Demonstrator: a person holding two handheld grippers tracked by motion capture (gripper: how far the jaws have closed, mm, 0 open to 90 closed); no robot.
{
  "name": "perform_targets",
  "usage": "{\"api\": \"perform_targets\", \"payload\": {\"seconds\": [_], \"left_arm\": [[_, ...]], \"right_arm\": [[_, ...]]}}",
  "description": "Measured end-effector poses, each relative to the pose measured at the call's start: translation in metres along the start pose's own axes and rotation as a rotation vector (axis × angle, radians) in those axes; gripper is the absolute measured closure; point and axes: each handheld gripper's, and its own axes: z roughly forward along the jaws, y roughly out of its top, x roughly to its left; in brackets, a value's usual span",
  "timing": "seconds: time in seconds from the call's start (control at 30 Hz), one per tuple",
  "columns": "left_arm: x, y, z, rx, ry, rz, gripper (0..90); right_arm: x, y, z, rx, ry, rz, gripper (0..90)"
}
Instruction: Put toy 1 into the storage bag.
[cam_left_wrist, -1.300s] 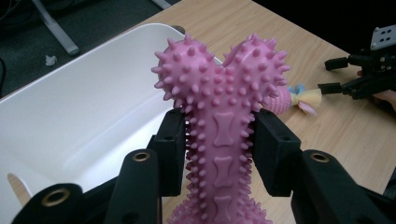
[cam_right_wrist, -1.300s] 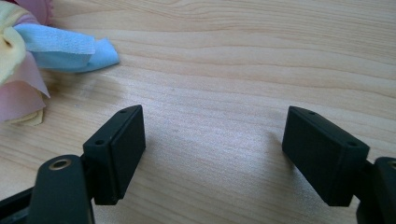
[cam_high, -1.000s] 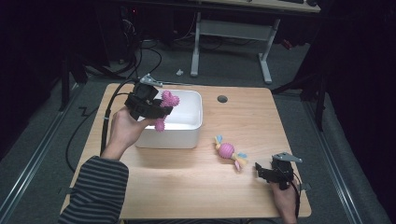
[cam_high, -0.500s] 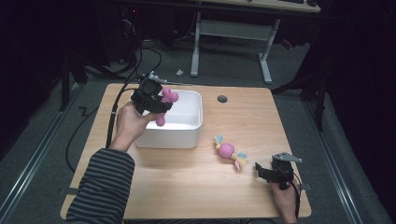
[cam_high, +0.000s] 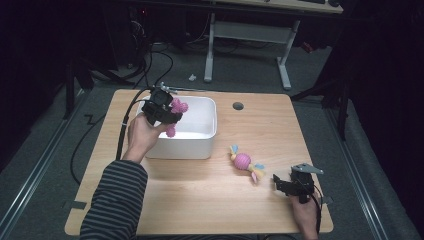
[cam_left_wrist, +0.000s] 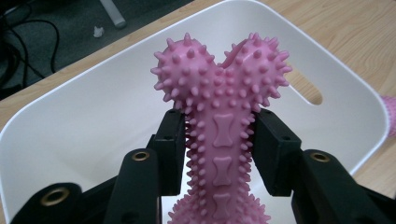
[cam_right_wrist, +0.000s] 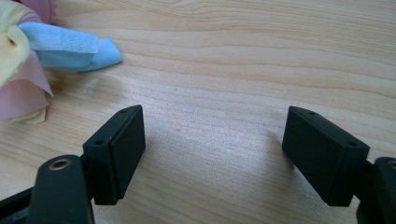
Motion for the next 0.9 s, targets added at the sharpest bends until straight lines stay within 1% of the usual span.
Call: {"api": "perform_targets", "payload": {"seconds": [0.07,0.13,0.17,0.23,0.27,0.33,0.4,0.47,0.53,0.57,0.6,0.63,0.67,0.7,0.73,0.83,0.9], "left_arm": [[0.002,-0.004,0.005,0.005,-0.012,-0.012,58.0],[0.004,-0.007,0.01,0.018,-0.014,-0.019,57.9],[0.004,-0.008,0.01,0.019,-0.016,-0.02,57.9],[0.005,-0.01,0.01,0.009,-0.036,-0.025,57.8],[0.005,-0.011,0.009,0.013,-0.043,-0.021,57.7],[0.004,-0.012,0.01,0.02,-0.039,-0.013,57.5],[0.006,-0.014,0.01,0.021,-0.044,-0.02,57.4],[0.006,-0.015,0.01,0.027,-0.033,-0.021,57.0],[0.004,-0.017,0.01,0.041,-0.023,-0.008,55.4],[0.004,-0.018,0.011,0.046,-0.028,-0.008,52.6],[0.003,-0.019,0.013,0.065,-0.002,0.007,47.5],[0.002,-0.021,0.013,0.066,0.012,0.015,44.3],[0.002,-0.023,0.013,0.061,0.009,0.01,42.7],[0.004,-0.025,0.011,0.041,-0.016,-0.011,42.3],[0.005,-0.026,0.009,0.031,-0.028,-0.022,41.6],[0.006,-0.028,0.0,0.007,-0.023,-0.026,38.2],[0.007,-0.03,-0.006,-0.017,-0.035,-0.037,37.3]], "right_arm": [[0.0,0.0,0.0,0.0,0.0,0.0,21.4],[0.0,0.0,0.0,0.0,0.0,0.0,21.4],[0.0,0.0,0.0,0.0,0.0,0.0,21.4],[0.0,0.0,0.0,0.0,0.0,0.0,21.4],[0.0,0.0,0.0,0.0,0.0,0.0,21.4],[0.0,0.0,0.0,0.0,0.0,0.0,21.4],[0.0,0.0,0.0,0.0,0.0,0.0,21.4],[0.0,0.0,0.0,0.0,0.0,0.0,21.4],[0.0,0.0,0.0,0.0,0.0,0.0,21.4],[0.0,0.0,0.0,0.0,0.0,0.0,21.4],[0.0,0.0,0.0,0.0,0.0,0.001,21.3],[0.0,0.0,0.0,0.001,0.0,0.002,21.3],[0.0,0.001,0.0,0.002,0.0,0.004,21.3],[0.0,0.001,0.001,0.001,0.0,0.002,21.3],[0.0,0.0,0.001,0.001,0.0,0.002,21.4],[0.0,0.0,0.0,0.003,-0.001,0.002,21.3],[0.0,0.0,0.0,0.003,-0.001,0.002,21.3]]}}
